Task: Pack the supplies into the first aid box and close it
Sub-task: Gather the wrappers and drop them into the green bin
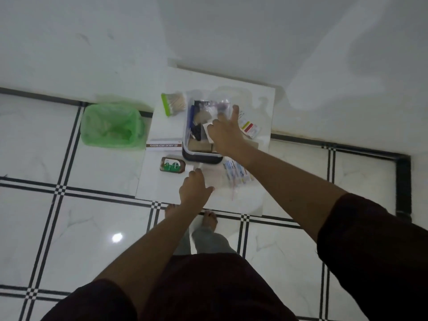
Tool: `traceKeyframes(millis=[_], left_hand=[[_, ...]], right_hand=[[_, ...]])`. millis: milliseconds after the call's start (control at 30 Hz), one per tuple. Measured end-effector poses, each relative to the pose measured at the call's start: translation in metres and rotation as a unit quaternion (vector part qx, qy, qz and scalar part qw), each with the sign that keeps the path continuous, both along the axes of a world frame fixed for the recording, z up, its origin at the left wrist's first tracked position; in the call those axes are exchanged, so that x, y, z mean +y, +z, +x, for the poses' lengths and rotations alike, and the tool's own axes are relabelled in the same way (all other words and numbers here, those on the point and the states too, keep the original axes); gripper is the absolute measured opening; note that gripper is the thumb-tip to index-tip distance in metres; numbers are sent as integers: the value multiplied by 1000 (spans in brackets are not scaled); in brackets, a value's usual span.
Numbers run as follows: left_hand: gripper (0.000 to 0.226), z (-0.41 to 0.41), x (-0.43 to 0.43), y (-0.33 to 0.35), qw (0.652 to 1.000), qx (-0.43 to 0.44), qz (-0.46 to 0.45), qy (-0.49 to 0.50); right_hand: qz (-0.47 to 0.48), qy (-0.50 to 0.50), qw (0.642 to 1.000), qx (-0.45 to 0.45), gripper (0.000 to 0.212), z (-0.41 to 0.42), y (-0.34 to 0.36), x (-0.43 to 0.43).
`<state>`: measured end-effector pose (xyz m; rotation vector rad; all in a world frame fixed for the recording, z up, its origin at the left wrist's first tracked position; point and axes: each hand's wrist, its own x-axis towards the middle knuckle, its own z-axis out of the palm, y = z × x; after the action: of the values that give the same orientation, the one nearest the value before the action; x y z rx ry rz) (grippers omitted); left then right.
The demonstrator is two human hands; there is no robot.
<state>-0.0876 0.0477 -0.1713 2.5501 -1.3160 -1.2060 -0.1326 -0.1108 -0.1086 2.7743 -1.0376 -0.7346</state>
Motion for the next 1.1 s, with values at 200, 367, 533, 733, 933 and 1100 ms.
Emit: traceKeyframes(millis=[200,367,533,733,933,1100], left_hand=[[48,-8,-1,-19,998,9,-40,-36],[31,0,7,-20,994,64,-87,22],[41,31,22,3,975,142,-163,57],[42,87,39,62,930,155,-279,180],[51,156,35,85,906,83,-340,237],[48,220,27,76,902,35,-317,291]], right_hand=[[30,11,999,39,8,12,-5,-7],[35,32,999,4,17,7,2,-9],[21,-25,991,-130,21,-1,19,2],[-38,-105,932,-345,8,-8,39,27],[-80,-66,924,-367,10,26,52,36],[-63,-44,930,-360,8,84,38,44]])
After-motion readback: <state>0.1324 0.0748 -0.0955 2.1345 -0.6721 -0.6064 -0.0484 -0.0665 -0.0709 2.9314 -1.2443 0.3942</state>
